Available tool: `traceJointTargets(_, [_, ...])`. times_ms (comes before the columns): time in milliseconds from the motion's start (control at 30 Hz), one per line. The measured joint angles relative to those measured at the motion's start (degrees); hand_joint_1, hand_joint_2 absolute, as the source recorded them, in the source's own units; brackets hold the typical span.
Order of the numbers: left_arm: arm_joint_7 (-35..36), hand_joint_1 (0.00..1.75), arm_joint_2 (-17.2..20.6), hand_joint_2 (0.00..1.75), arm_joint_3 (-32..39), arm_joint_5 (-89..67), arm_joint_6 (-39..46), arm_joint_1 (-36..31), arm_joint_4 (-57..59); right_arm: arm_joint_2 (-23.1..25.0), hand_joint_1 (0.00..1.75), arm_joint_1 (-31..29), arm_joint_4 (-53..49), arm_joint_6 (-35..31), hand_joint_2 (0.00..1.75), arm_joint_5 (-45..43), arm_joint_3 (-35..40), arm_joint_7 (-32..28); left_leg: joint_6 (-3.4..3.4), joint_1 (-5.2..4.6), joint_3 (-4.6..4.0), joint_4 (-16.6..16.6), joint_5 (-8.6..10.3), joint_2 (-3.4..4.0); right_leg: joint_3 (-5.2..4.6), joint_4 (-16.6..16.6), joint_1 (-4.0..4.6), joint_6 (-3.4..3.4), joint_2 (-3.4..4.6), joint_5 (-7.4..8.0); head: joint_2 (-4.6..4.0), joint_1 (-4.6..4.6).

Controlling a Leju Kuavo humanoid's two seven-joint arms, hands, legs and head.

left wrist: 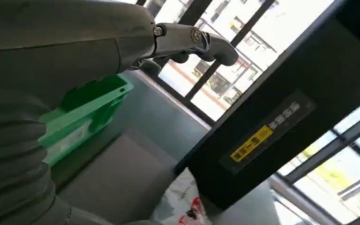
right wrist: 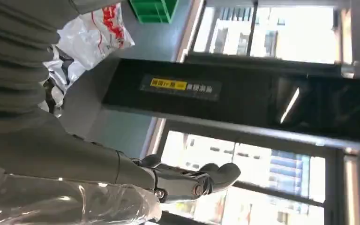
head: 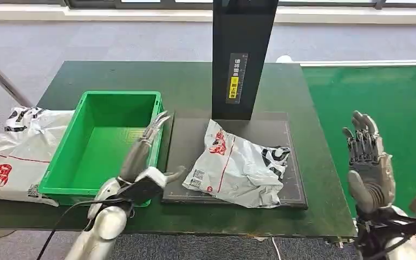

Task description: Moved the parcel from conveyor to table for the left to box.

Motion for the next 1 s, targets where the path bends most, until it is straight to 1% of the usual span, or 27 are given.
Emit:
traceJointTargets(100, [1.27, 0.0, 0.48, 1.75, -1.94, -5.43, 0.72, -3.72, 4.06, 1.01, 0.0, -0.41, 1.71, -1.66, 1.75, 0.11, 3.12, -0.24, 0.0, -0.01, 0.01, 0.0, 0.02, 0.06, -0.02, 0.01, 0.0, -0.04, 0.05, 0.05, 0.0, -0.04])
traceJointTargets(233, [2.32, 0.0, 1.07, 1.75, -4.2, -10.39, 1.2, -7.82, 8.8, 1.8, 0.0, -1.18, 3.02, -1.9, 1.75, -0.09, 5.59, -0.35, 0.03, -0.01, -0.01, 0.0, 0.09, -0.02, 0.0, 0.01, 0.0, -0.03, -0.02, 0.06, 0.0, -0.02])
traceJointTargets(367, [2.41, 0.0, 1.46, 1.75, -6.01, -11.26, 1.18, -11.67, 12.82, 2.49, 0.0, -1.93, 3.94, -2.34, 1.75, 0.11, 7.84, -0.24, 0.02, -0.01, -0.01, 0.0, 0.08, 0.05, -0.03, 0.02, 0.0, -0.04, 0.07, 0.08, 0.0, -0.04])
traceJointTargets(567, [3.26, 0.0, 2.12, 1.75, -8.83, -14.38, 0.81, -16.56, 17.72, 3.11, 0.0, -2.54, 4.79, -1.44, 1.75, -0.68, 9.58, -0.31, 0.02, -0.01, -0.04, 0.0, 0.08, 0.0, -0.06, 0.02, 0.0, -0.04, 0.0, 0.08, 0.0, -0.02])
traceJointTargets(667, [3.06, 0.0, 2.25, 1.75, -11.52, -17.1, -1.49, -21.67, 22.16, 3.63, 0.0, -3.05, 5.32, -1.24, 1.75, -0.96, 10.7, -0.48, 0.0, -0.01, -0.03, 0.0, 0.12, -0.01, -0.05, 0.02, 0.0, -0.05, -0.01, 0.12, 0.0, -0.04])
traceJointTargets(733, [1.87, 0.0, 1.99, 1.75, -15.18, -18.27, -4.6, -26.06, 27.62, 3.94, 0.0, -3.69, 5.93, -1.26, 1.75, -0.96, 11.81, -0.63, 0.0, -0.02, -0.04, 0.01, 0.18, -0.01, -0.05, 0.02, -0.01, -0.05, -0.01, 0.16, 0.0, -0.05])
traceJointTargets(867, [-2.62, 0.0, -0.11, 1.75, -20.07, -15.23, -11.63, -33.12, 37.92, 4.29, 0.0, -5.08, 7.07, -1.83, 1.75, -0.94, 12.53, -0.81, -0.03, -0.02, -0.05, 0.01, 0.24, 0.0, -0.06, 0.02, -0.02, -0.04, 0.02, 0.24, 0.0, -0.02])
traceJointTargets(1000, [-4.24, 0.0, -2.3, 1.75, -23.74, -13.46, -14.82, -37.72, 44.91, 4.35, 0.0, -6.23, 8.16, -1.99, 1.75, -1.03, 12.58, -0.87, -0.03, -0.05, -0.04, 0.02, 0.24, 0.0, -0.06, 0.02, -0.03, -0.04, 0.04, 0.25, 0.0, -0.02])
